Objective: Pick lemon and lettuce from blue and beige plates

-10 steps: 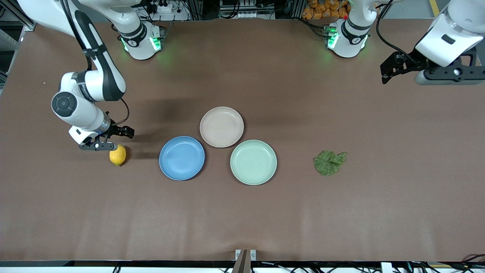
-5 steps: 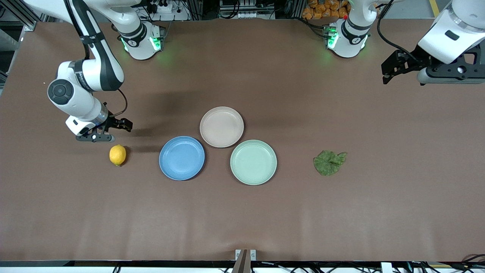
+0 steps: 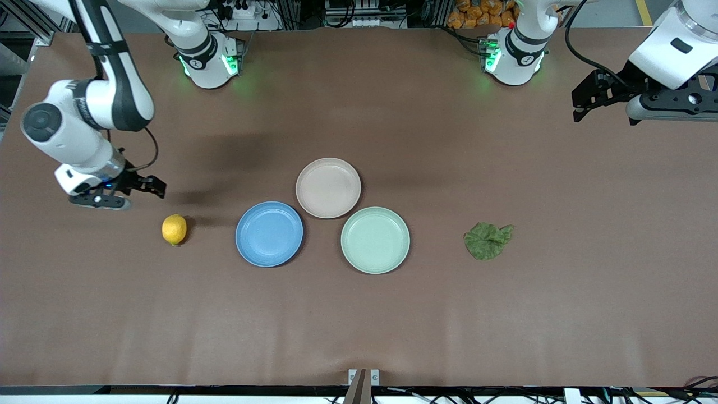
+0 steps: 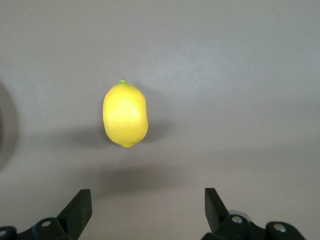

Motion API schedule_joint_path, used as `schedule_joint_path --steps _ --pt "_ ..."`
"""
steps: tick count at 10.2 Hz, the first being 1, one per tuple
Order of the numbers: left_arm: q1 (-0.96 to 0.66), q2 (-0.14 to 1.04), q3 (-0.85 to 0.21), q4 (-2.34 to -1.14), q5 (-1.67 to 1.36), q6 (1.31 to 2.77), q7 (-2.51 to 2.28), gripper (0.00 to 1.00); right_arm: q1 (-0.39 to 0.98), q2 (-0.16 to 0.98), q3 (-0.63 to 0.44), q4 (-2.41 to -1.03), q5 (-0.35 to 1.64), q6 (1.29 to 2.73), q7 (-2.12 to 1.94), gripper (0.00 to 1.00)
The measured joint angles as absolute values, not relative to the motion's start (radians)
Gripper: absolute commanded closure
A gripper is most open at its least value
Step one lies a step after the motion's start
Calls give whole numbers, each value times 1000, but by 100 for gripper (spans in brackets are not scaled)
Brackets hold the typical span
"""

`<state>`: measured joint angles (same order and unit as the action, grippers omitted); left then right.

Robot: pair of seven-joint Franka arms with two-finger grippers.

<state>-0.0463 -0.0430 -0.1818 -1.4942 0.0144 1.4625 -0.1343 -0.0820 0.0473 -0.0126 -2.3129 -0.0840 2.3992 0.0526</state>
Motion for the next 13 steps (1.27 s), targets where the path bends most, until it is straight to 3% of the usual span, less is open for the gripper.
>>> schedule_joint_path --steps 2,7,13 --pt "-45 -43 -179 -1494 14 1456 -134 0 -80 28 -6 -2303 -84 2359 52 0" --pt "-39 -30 -172 -1494 14 1453 -134 0 -45 -24 7 -1991 -84 1874 52 0" --pt "-8 -24 -169 -1494 14 1452 -134 0 -34 -24 4 -1850 -84 1673 52 0"
